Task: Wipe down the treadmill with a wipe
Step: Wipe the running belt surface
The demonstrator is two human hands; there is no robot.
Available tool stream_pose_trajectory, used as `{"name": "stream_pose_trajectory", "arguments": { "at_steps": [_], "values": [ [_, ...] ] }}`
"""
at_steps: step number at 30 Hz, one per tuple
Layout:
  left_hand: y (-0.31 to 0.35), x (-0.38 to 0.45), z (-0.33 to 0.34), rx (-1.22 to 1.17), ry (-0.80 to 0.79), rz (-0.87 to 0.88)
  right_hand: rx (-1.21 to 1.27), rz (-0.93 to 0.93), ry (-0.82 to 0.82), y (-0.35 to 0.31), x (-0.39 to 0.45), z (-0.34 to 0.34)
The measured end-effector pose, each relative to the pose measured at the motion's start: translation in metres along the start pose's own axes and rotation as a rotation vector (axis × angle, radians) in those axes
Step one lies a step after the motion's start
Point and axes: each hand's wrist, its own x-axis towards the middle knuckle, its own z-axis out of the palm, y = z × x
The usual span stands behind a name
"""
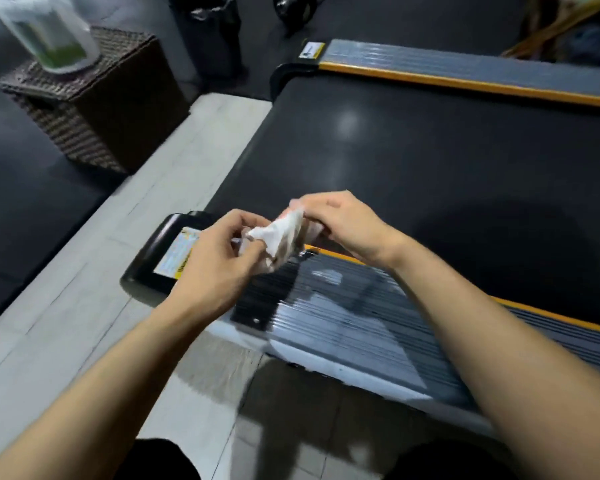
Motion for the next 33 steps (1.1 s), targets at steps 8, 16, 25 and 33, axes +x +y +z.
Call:
{"name": "stream_pose_trajectory", "arguments": {
  "at_steps": [8,16,25,33],
  "values": [
    [0.046,0.021,0.1,-0.074,-0.067,0.062,-0.09,-0.033,0.353,0.014,-0.101,-0.054],
    [0.144,0.01,0.198,-0.094,-0.497,0.157,-0.248,-0.033,0.795,0.017,-0.2,-0.137],
    [0.164,-0.001,0.323,0.724,-0.66,0.909,-0.791,0.051,1.176,0.042,-0.326,-0.242],
    [0.269,-0.03,0.403,0.708,-0.681,1.119,-1.092,0.311,1.18,-0.012,-0.475,-0.305]
  ]
}}
